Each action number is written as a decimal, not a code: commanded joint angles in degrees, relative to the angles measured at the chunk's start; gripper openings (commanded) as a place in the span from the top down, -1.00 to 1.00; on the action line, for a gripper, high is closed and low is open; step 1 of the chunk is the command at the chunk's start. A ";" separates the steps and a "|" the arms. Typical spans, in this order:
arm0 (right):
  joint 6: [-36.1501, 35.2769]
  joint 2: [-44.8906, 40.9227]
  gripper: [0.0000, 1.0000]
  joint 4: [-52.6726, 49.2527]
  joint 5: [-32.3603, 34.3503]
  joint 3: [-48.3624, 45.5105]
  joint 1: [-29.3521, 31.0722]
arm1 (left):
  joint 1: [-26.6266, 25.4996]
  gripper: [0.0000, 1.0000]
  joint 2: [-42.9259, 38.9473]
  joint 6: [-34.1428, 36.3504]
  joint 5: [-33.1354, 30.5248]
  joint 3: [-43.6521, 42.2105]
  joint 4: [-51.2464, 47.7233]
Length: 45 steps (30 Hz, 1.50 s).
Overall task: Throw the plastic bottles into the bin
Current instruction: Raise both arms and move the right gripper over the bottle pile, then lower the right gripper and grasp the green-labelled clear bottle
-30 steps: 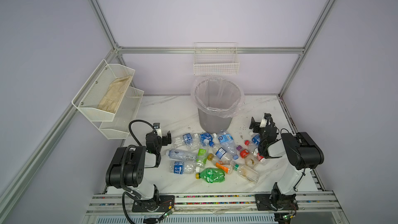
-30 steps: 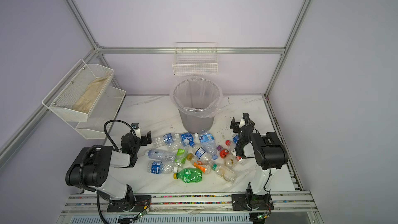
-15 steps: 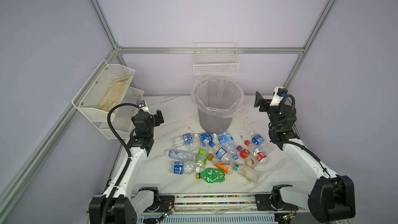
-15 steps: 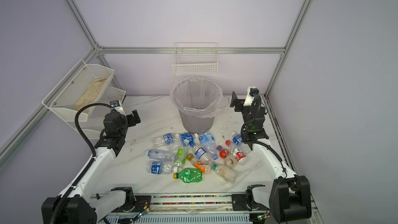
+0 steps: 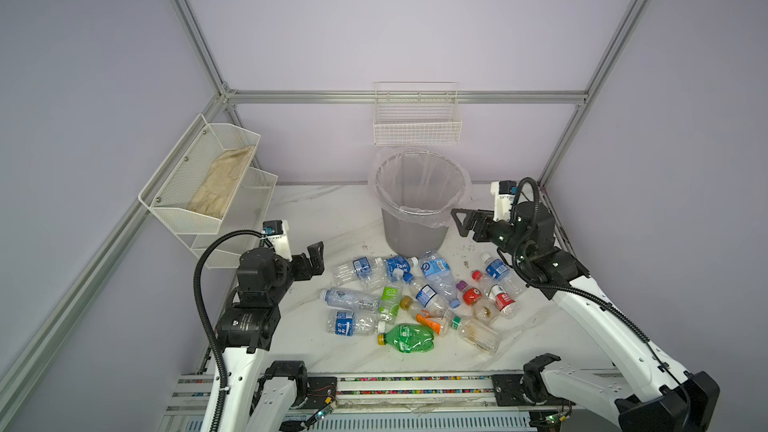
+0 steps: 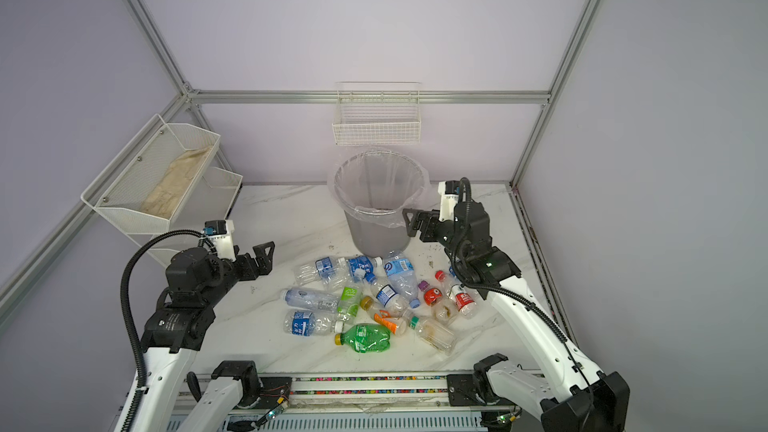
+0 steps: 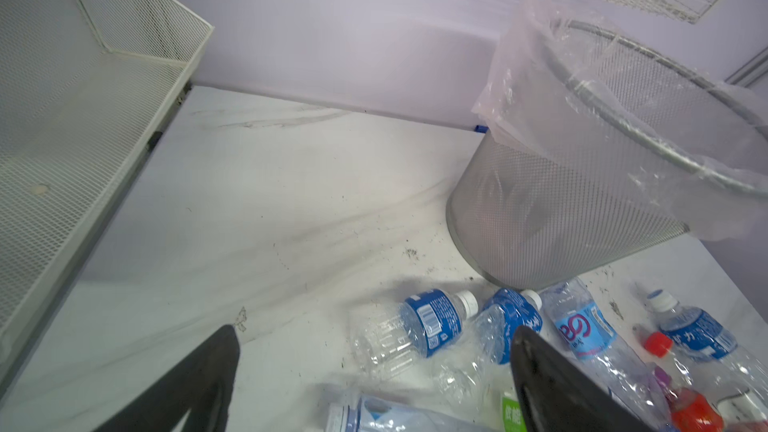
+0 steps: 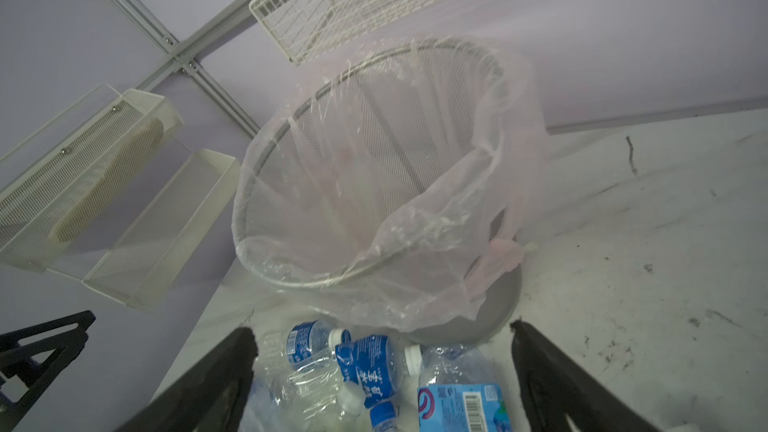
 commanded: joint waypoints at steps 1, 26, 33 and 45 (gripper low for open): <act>1.62 0.79 -0.95 -11.73 11.26 4.27 5.26 | -0.29 -0.99 -2.82 -0.58 5.04 -4.38 -3.07; 0.16 7.47 -0.87 -12.72 4.93 0.51 29.14 | -3.53 -0.99 -1.08 -0.70 6.50 -5.05 -1.90; 3.11 18.44 -0.80 -13.60 9.27 4.89 34.09 | -3.64 -0.99 -1.22 -1.18 5.14 -5.12 -2.03; 19.42 29.09 -0.59 -10.21 13.70 6.43 34.64 | -3.71 -0.99 -0.96 -1.05 4.18 -5.12 -2.29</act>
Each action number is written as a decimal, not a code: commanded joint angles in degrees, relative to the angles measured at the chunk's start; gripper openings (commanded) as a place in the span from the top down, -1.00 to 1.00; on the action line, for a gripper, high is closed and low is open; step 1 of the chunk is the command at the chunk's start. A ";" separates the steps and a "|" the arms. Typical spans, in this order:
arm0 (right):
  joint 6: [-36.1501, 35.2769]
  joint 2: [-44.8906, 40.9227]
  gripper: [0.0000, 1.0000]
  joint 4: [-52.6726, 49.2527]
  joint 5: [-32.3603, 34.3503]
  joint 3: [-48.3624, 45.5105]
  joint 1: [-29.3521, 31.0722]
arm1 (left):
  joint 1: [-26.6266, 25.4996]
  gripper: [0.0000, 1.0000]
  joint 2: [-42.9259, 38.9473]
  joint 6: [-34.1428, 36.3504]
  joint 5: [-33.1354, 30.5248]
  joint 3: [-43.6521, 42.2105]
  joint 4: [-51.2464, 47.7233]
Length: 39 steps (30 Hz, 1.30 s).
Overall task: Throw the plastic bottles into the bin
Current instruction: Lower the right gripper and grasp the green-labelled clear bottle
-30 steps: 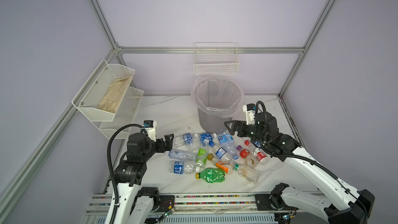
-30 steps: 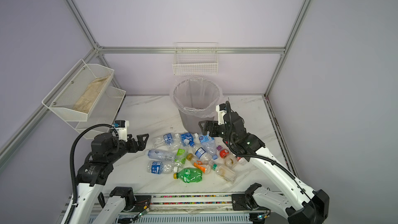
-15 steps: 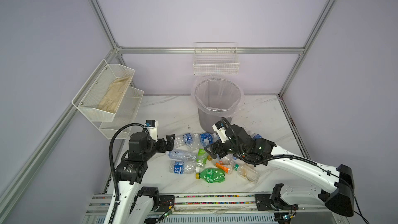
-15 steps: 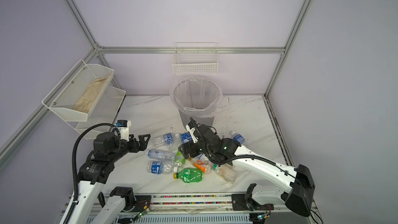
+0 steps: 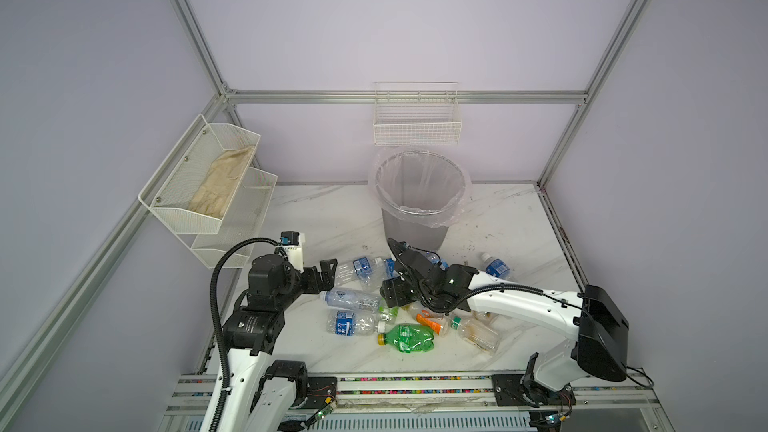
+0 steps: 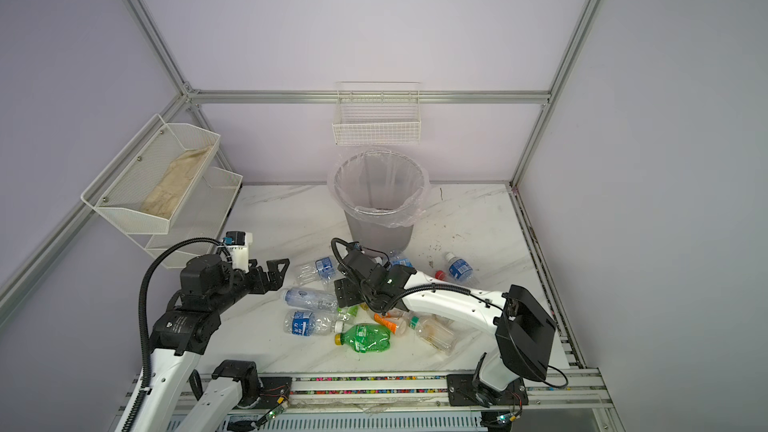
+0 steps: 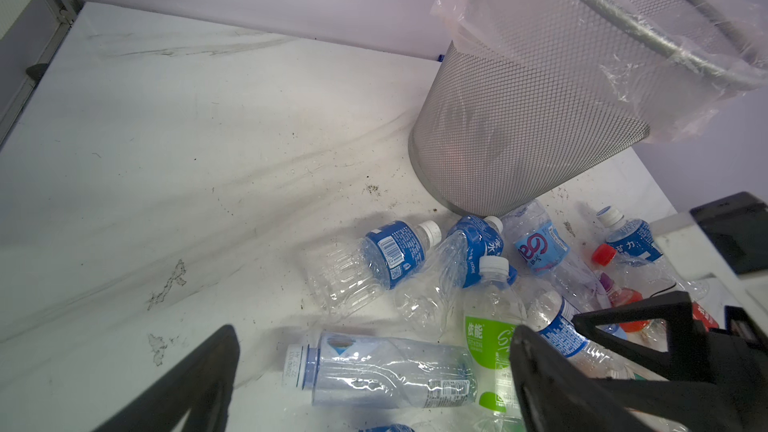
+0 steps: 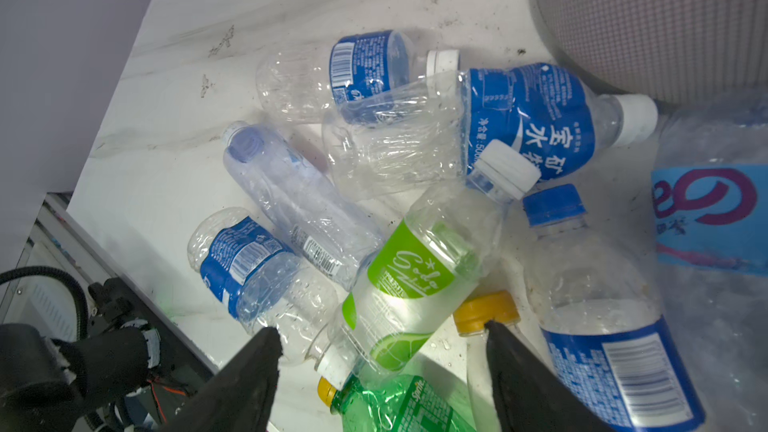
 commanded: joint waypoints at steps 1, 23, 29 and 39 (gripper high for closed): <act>8.15 1.64 -0.58 1.41 2.90 -0.06 0.30 | -0.38 -0.99 -0.43 -0.80 -0.63 -2.46 1.16; 18.51 13.57 -0.54 -3.70 12.45 6.33 0.59 | -0.93 -0.99 -0.74 -0.71 -1.83 -2.61 0.98; 19.71 16.20 -0.55 -3.34 12.28 6.84 0.61 | -1.13 -0.99 -0.86 -0.75 -2.17 -2.56 0.89; 22.62 17.69 -0.38 -3.12 13.54 6.50 0.61 | -1.44 -0.99 -0.59 -0.66 -2.45 -2.62 0.89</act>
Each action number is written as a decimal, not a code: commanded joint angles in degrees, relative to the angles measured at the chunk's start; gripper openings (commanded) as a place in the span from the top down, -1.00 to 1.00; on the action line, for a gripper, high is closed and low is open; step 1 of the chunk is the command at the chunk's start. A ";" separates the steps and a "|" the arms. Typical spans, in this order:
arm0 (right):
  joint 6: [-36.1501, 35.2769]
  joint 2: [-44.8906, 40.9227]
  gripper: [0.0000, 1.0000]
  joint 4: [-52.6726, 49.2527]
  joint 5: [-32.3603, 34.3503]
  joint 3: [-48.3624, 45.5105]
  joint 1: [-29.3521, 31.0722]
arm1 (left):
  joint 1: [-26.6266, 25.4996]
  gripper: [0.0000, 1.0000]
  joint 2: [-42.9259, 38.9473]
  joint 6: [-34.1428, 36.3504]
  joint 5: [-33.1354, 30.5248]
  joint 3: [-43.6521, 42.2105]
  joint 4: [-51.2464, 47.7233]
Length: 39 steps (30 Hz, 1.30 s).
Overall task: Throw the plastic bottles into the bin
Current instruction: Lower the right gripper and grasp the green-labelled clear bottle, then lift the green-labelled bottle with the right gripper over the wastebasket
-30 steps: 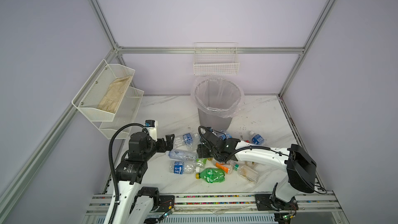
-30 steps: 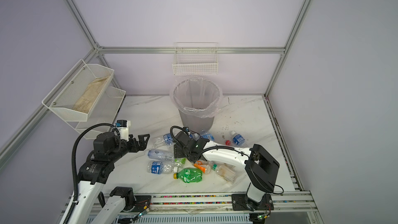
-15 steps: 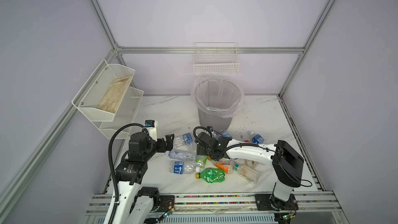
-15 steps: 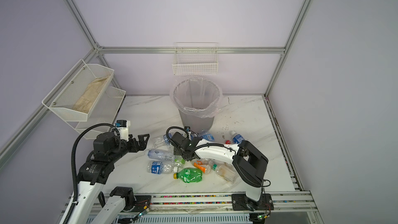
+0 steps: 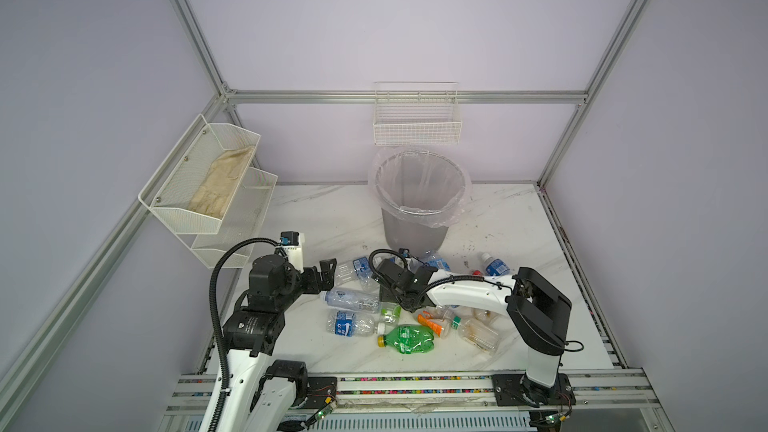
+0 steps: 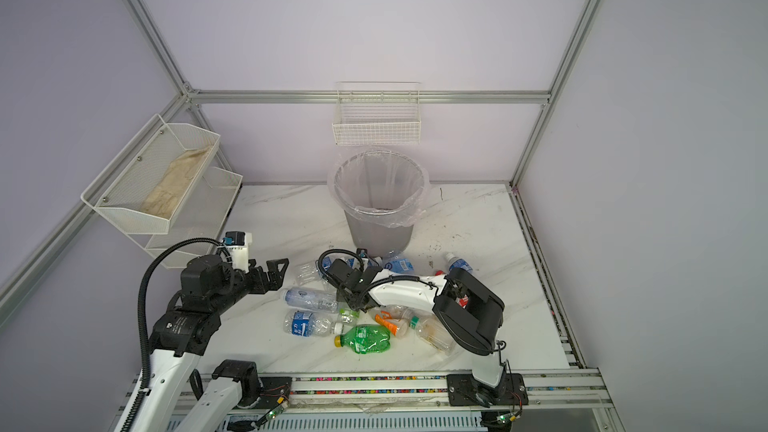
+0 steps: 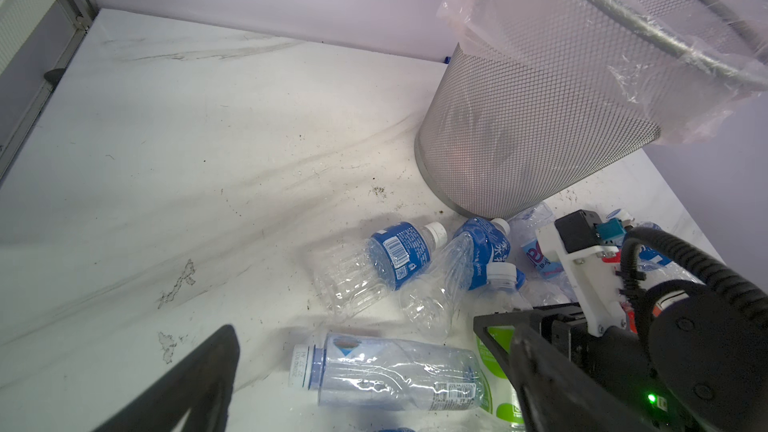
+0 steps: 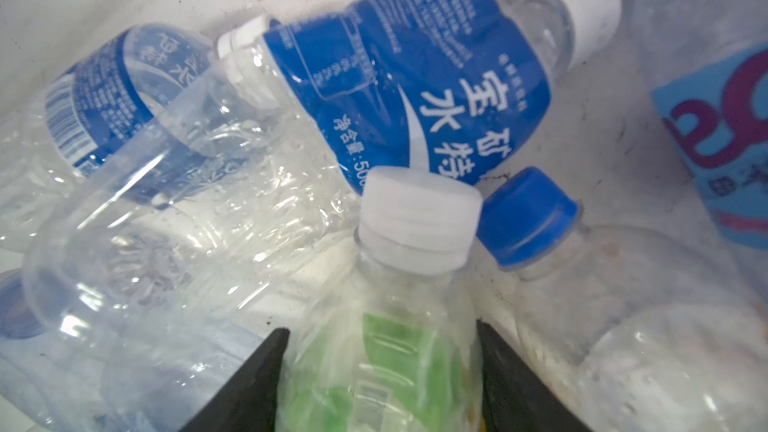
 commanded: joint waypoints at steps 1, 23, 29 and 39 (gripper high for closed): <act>2.45 0.65 -0.37 -1.57 2.27 0.39 0.28 | -0.45 -0.99 -0.39 -0.63 -0.46 -2.59 0.92; 0.19 -9.74 0.39 -5.76 8.70 4.41 1.66 | -0.98 -0.99 -0.92 -0.63 -1.33 -2.56 0.87; -6.17 -12.18 0.44 -6.68 12.48 10.22 4.32 | -0.98 -0.99 -1.07 -0.66 -1.44 -2.65 0.86; -20.77 -14.06 0.49 -6.48 21.04 20.77 6.95 | -1.06 -0.99 -1.03 -0.61 -1.36 -2.63 0.83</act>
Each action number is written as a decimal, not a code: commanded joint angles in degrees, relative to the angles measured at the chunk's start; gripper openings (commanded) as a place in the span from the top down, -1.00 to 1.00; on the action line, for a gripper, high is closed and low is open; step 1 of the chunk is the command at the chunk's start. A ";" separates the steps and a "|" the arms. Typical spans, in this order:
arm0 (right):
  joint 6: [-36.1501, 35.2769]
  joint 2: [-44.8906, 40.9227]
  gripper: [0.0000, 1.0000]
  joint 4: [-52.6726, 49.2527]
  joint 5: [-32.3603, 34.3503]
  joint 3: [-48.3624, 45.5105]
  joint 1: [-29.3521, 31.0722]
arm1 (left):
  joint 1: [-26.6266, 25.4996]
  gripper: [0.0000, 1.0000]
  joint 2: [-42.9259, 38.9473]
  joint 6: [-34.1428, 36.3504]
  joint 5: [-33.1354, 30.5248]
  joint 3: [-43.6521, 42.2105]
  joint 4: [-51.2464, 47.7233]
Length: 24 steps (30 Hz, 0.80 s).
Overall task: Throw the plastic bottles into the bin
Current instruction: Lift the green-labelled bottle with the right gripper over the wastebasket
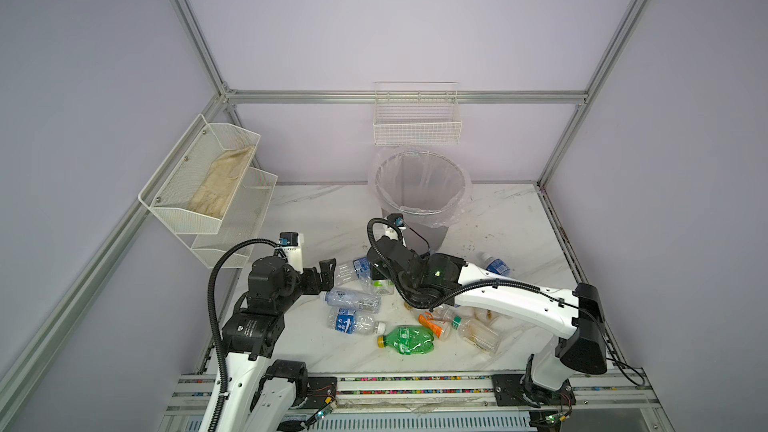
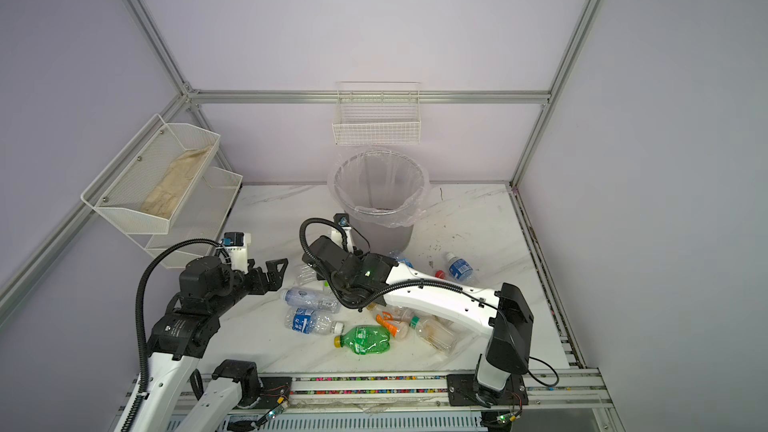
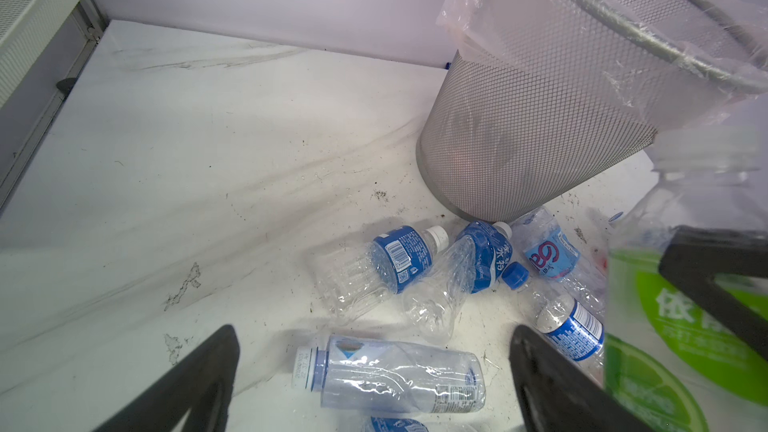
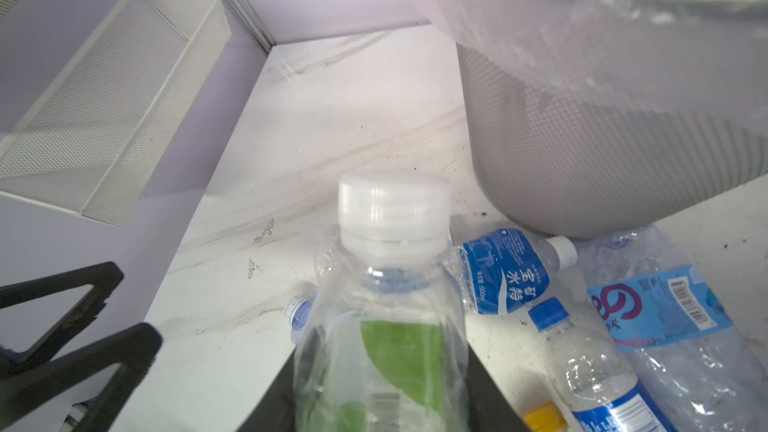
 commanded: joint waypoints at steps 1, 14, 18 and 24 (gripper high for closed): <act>-7.57 -2.53 0.49 -0.80 5.94 3.84 0.50 | -0.46 -0.99 -0.56 -0.65 -0.21 -2.63 0.89; -24.62 -7.98 0.48 2.85 15.75 11.83 0.50 | -0.52 -0.99 -0.02 -0.57 0.25 -2.68 0.85; -27.65 -8.91 0.47 3.85 18.40 13.21 0.51 | -0.48 -0.99 0.11 -0.53 0.33 -2.63 0.85; -31.44 -8.02 0.44 4.40 21.27 16.19 0.41 | -0.54 -0.99 0.33 -0.49 0.45 -2.65 0.89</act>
